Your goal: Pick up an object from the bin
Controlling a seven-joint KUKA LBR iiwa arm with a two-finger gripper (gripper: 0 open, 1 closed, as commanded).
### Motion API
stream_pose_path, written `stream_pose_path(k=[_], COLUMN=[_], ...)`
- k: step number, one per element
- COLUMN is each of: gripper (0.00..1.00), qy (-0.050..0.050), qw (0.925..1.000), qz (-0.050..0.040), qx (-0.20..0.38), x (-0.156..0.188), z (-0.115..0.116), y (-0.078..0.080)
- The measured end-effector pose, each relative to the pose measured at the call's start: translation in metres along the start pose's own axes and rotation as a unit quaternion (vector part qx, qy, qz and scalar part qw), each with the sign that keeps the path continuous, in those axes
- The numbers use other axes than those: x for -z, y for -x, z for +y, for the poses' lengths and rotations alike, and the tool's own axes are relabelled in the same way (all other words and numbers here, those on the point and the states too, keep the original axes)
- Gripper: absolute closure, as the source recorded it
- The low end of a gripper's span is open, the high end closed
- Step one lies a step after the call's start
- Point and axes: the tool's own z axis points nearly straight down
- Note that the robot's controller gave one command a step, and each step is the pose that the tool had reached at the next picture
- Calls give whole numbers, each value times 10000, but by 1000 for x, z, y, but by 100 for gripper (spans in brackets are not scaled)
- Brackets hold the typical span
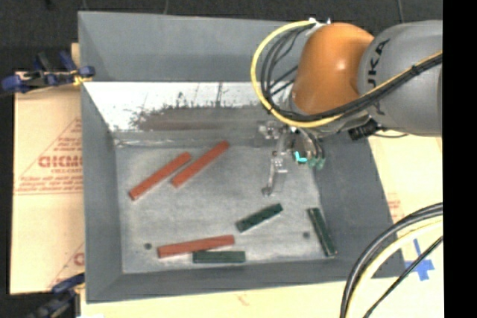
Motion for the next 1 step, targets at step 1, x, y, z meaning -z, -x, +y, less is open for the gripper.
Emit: stream_pose_path(k=[1], gripper=[0], qy=[9], qw=[9999], qz=[4], qx=[-151], x=[-90], z=[-12], y=[-49])
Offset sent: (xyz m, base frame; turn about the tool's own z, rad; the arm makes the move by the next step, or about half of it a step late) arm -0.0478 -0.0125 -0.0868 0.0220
